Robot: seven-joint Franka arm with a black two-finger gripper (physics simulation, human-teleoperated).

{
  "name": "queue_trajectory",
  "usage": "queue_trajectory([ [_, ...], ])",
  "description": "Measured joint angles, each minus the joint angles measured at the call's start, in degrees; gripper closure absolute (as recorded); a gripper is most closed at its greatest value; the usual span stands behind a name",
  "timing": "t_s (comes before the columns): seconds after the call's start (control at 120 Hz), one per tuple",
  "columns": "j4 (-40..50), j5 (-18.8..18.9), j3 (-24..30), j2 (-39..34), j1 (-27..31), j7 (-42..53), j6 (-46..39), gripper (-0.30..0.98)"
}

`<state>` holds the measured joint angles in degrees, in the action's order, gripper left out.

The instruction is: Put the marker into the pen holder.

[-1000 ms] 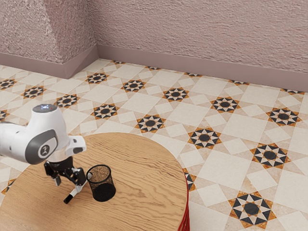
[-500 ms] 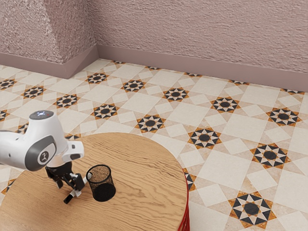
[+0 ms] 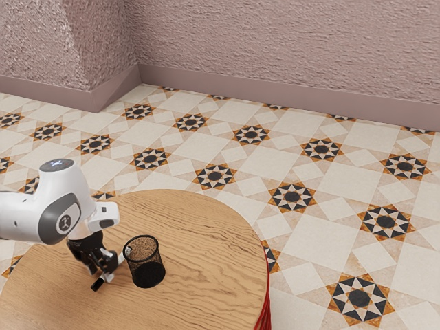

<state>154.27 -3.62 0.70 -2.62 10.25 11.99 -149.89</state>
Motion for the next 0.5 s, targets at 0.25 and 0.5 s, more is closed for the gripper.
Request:
queue_trajectory([
  [0.25,0.0,-0.1,0.0,0.0,-0.1,1.1,-0.1,0.61],
  [0.5,0.0,0.6,0.2,-0.3,0.2,0.8,-0.3,0.76],
])
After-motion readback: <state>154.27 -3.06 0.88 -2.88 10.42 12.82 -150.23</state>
